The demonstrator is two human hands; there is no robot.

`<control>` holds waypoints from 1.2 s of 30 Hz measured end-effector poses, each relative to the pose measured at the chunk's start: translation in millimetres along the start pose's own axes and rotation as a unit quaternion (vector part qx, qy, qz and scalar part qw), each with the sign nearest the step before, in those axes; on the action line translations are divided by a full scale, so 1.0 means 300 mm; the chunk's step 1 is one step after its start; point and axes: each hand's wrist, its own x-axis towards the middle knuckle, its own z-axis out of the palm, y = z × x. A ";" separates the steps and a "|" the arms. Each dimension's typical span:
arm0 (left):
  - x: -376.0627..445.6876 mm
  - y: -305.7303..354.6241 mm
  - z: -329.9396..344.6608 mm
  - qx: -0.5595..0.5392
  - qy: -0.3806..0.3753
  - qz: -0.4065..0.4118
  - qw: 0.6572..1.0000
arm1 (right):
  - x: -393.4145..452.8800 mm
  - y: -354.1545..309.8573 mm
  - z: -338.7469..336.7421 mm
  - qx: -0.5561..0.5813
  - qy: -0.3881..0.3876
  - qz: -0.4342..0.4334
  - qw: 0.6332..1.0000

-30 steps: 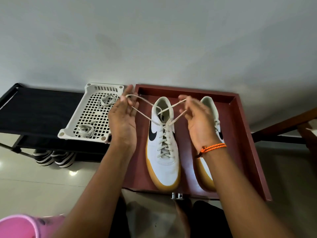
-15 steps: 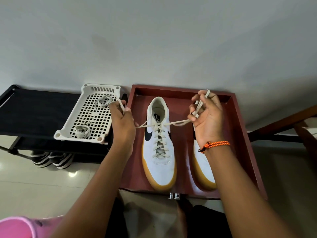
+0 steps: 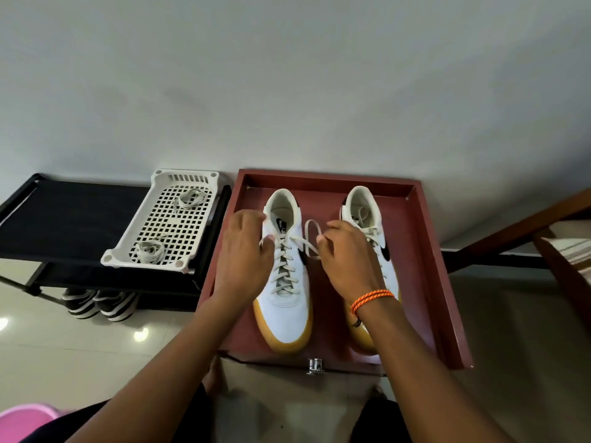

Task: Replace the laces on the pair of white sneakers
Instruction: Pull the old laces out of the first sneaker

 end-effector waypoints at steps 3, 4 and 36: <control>-0.010 0.062 0.072 0.023 -0.023 0.066 0.997 | 0.008 0.025 -0.038 0.039 0.074 -0.017 0.996; -0.007 0.098 0.102 0.031 -0.023 0.078 0.996 | 0.011 0.047 -0.056 0.042 0.097 -0.008 0.994; 0.258 0.390 0.296 -0.631 0.018 -0.212 0.746 | 0.114 0.250 -0.364 0.686 0.249 0.132 0.671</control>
